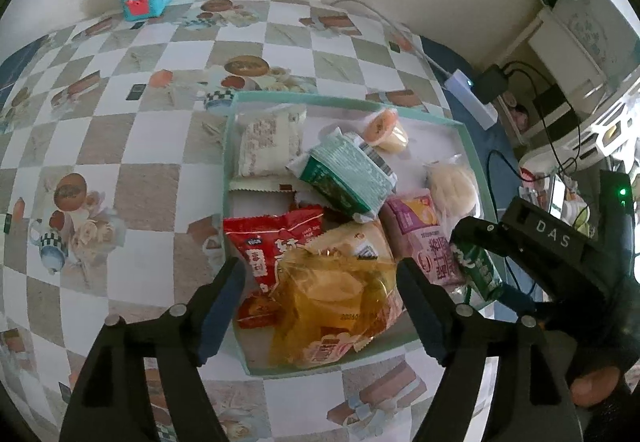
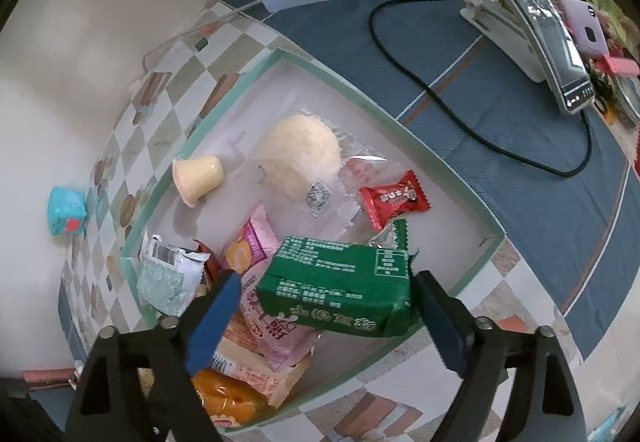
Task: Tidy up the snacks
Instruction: 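Open both grippers to drop the yellow bag and green pack into the tray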
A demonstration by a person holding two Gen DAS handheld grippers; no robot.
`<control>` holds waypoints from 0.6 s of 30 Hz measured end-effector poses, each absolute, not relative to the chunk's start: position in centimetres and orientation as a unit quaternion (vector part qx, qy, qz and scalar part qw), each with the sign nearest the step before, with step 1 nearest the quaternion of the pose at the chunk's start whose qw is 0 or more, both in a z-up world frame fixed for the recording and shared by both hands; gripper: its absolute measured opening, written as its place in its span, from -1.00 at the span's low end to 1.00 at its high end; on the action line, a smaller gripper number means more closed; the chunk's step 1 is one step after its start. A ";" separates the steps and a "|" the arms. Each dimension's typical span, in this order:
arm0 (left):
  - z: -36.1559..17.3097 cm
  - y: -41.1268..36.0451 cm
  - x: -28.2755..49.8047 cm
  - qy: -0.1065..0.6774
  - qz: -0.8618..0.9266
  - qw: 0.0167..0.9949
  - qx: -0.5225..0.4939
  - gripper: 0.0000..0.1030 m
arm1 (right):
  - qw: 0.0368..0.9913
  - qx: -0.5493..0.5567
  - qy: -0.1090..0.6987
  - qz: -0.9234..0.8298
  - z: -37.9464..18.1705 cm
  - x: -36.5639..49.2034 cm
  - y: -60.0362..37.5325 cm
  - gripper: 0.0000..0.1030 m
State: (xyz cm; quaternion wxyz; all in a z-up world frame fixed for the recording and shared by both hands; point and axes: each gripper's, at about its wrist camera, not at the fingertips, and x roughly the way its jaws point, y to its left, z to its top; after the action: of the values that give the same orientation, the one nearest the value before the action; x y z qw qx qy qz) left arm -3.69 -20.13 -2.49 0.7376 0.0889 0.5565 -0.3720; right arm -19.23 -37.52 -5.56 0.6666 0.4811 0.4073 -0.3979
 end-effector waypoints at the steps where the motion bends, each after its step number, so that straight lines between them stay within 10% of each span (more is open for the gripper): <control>1: -2.4 -20.0 -3.6 0.556 -0.371 0.739 0.087 0.54 | 0.669 0.479 0.407 -0.396 -5.5 -19.1 -37.5 0.91; 8: -1.6 -18.3 -2.0 0.542 -0.336 0.768 0.057 0.89 | 0.690 0.452 0.409 -0.390 -4.8 -18.2 -36.8 1.00; 18: -1.2 -15.3 0.6 0.526 -0.262 0.808 0.053 0.90 | 0.734 0.385 0.410 -0.380 -2.9 -16.6 -34.4 1.00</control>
State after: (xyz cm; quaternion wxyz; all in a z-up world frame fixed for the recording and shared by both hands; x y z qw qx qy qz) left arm 0.61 -15.30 -1.22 0.8078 0.0528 0.5256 -0.2617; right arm -16.65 -34.38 -2.93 0.7342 0.3854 0.4097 -0.3803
